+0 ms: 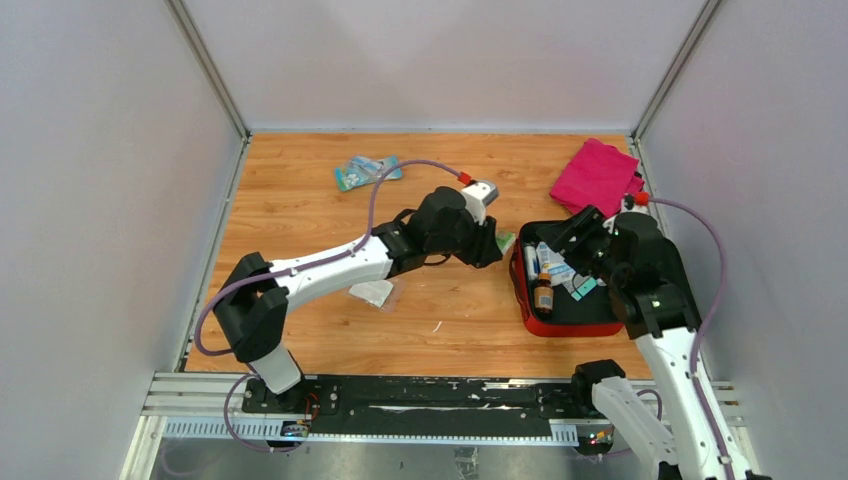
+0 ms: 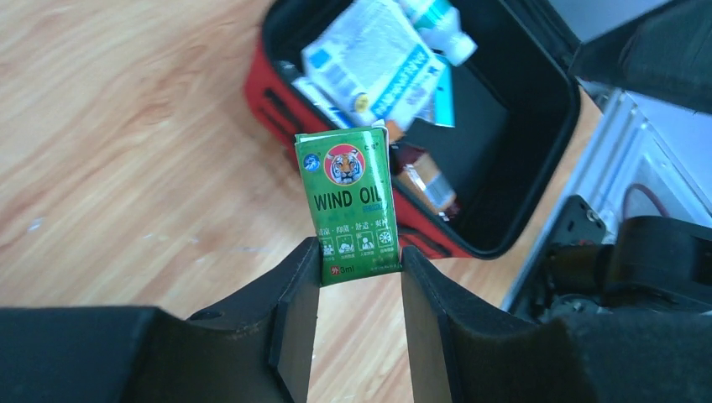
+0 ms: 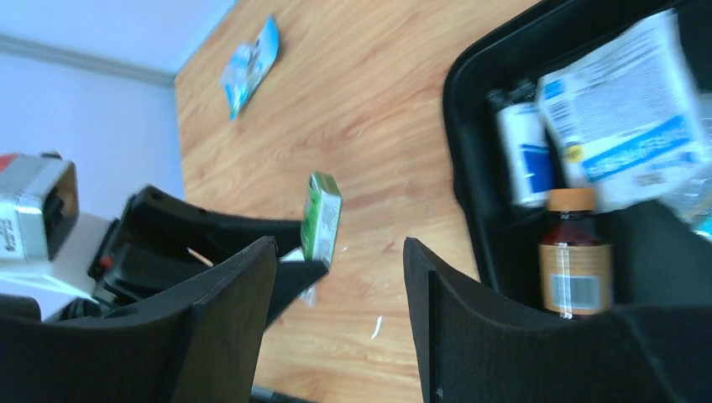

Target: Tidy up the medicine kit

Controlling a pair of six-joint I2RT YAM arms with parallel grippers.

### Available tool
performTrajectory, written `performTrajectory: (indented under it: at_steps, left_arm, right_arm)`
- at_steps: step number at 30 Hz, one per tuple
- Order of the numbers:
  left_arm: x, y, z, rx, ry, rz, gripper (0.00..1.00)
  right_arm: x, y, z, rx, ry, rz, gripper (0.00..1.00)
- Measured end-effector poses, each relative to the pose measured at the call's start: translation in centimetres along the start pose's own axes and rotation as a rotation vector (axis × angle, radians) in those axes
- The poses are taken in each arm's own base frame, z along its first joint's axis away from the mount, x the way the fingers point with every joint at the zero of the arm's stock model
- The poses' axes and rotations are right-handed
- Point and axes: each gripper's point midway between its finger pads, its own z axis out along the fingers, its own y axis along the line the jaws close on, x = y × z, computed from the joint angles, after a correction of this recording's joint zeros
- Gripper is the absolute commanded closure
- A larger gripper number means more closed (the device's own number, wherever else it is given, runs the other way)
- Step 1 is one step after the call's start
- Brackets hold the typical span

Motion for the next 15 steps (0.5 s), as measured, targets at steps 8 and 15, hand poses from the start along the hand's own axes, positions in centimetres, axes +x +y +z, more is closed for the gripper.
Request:
performTrajectory:
  at_steps: [8, 15]
  left_arm:
    - [1.5, -5.3, 4.2, 0.128, 0.064, 0.024, 0.74]
    - [1.3, -7.3, 8.8, 0.202, 0.076, 0.000, 0.74]
  right_arm:
    - [-4.9, -1.9, -7.7, 0.149, -0.330, -0.071, 0.40]
    - [-7.2, -2.1, -14.5, 0.165, -0.548, -0.133, 0.43]
